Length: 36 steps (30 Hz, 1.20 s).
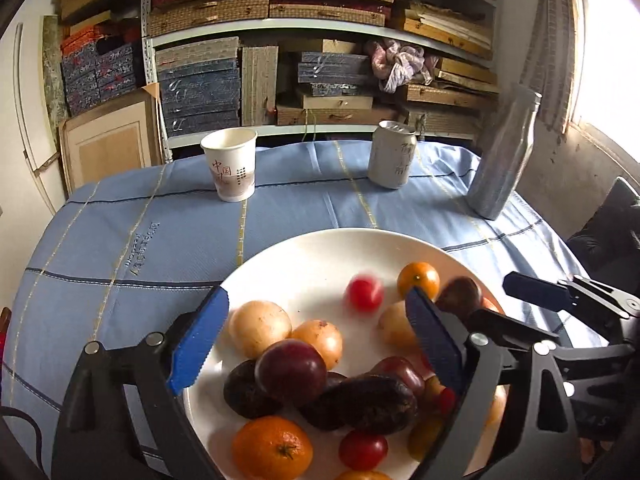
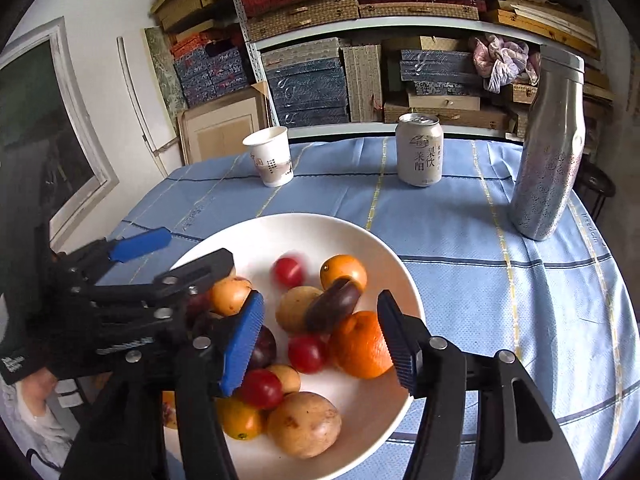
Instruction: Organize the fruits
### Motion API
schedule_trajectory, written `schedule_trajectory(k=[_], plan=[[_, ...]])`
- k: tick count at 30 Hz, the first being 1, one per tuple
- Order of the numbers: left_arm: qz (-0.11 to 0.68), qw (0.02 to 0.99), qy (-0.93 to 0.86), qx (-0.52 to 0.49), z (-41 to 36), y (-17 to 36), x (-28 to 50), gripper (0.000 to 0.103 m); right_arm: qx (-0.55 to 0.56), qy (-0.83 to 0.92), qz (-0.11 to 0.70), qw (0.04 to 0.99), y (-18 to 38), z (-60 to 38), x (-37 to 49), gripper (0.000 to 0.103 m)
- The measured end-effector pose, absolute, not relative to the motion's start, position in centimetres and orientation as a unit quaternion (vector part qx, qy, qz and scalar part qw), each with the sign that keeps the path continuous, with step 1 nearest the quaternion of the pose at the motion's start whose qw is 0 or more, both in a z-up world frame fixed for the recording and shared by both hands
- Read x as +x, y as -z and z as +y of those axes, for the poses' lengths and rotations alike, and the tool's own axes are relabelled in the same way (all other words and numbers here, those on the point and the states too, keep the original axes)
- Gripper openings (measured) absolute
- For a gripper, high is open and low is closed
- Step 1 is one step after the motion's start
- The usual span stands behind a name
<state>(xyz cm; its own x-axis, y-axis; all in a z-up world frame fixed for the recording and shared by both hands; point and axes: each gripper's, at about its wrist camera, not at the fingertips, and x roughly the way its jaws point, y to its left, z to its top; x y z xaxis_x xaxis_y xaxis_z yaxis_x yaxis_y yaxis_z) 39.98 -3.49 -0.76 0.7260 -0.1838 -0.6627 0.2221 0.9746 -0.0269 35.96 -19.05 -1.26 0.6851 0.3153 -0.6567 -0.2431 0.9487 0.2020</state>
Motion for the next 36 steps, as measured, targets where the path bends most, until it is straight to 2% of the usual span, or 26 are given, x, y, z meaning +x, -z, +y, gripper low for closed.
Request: schedule_trajectory(k=[3,5,7,11,15,18,19,21,29,36], plan=[[0.345,0.932,0.111,0.011,-2.7,-0.1,39.1,0.089,0.048,-0.152,0.363,0.918,0.6,-19.0,35.4,0.06],[0.338,0.935,0.11,0.002,-2.2,-0.8,38.3,0.095,0.047,-0.153,0.355,0.921,-0.3,-18.9,34.6,0.06],[0.329,0.938,0.106,-0.004,-1.7,-1.5,37.1,0.096,0.046,-0.15,0.349,0.924,-1.0,-18.8,33.7,0.072],[0.326,0.94,0.097,-0.001,-0.8,-2.0,34.0,0.097,0.032,-0.148,0.326,0.933,-2.7,-18.2,30.8,0.074],[0.333,0.939,0.087,-0.001,-0.1,-1.8,30.9,0.098,0.042,-0.154,0.312,0.937,-3.7,-17.9,27.6,0.087],[0.333,0.939,0.083,-0.007,0.5,-1.5,28.3,0.098,0.054,-0.155,0.301,0.939,-3.7,-17.9,24.5,0.089],[0.332,0.94,0.081,-0.013,0.8,-1.3,26.9,0.098,0.058,-0.153,0.301,0.939,-3.5,-18.0,23.6,0.095],[0.333,0.94,0.074,-0.016,1.2,-0.8,24.8,0.098,0.074,-0.144,0.293,0.942,-2.9,-18.6,21.3,0.099],[0.311,0.949,0.042,0.017,0.8,1.3,16.1,0.098,0.102,-0.108,0.283,0.948,-0.1,-21.0,15.2,0.099],[0.3,0.952,0.056,0.028,0.4,1.6,13.1,0.098,0.071,-0.105,0.272,0.954,0.8,-21.3,13.0,0.099]])
